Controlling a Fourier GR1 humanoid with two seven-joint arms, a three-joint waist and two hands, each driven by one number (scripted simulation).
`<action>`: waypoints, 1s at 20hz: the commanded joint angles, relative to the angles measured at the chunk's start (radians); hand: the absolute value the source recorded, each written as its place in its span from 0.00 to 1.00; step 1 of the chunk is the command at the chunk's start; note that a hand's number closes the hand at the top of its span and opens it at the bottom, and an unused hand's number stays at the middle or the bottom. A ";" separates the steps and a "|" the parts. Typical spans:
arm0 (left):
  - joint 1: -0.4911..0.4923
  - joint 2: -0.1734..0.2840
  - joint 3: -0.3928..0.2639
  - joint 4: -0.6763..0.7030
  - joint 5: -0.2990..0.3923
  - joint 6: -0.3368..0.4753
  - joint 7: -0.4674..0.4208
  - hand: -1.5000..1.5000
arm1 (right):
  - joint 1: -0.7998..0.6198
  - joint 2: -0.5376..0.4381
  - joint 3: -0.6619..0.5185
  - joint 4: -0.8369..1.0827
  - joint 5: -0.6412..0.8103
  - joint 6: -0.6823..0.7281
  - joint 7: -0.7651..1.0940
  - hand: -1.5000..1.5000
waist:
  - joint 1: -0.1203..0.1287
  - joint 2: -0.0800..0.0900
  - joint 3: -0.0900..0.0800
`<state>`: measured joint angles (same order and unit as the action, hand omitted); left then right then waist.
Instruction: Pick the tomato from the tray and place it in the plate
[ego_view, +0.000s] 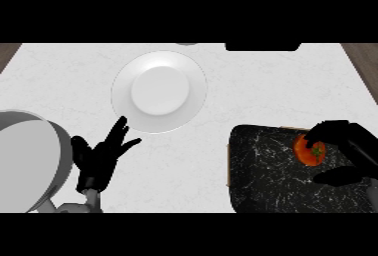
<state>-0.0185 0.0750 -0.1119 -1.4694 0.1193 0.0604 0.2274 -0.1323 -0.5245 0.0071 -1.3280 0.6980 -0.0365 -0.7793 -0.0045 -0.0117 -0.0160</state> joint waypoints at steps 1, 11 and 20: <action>0.033 0.034 0.040 0.063 -0.007 -0.011 -0.037 0.50 | 0.011 0.014 -0.044 0.065 -0.018 -0.056 -0.083 1.00 | 0.006 0.013 0.016; -0.013 0.012 -0.017 0.029 -0.014 -0.007 0.013 0.50 | -0.016 0.401 0.210 -0.116 0.241 0.011 0.568 1.00 | 0.083 0.011 0.004; -0.039 -0.007 -0.036 0.066 -0.009 -0.011 0.019 0.50 | -0.109 0.521 0.302 -0.239 0.298 -0.194 0.930 1.00 | 0.108 -0.001 0.014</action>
<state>-0.0755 0.0463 -0.1575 -1.4189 0.1191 0.0472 0.2322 -0.2172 -0.0599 0.2594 -1.5396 1.0022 -0.1314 -0.0050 0.0831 -0.0152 -0.0177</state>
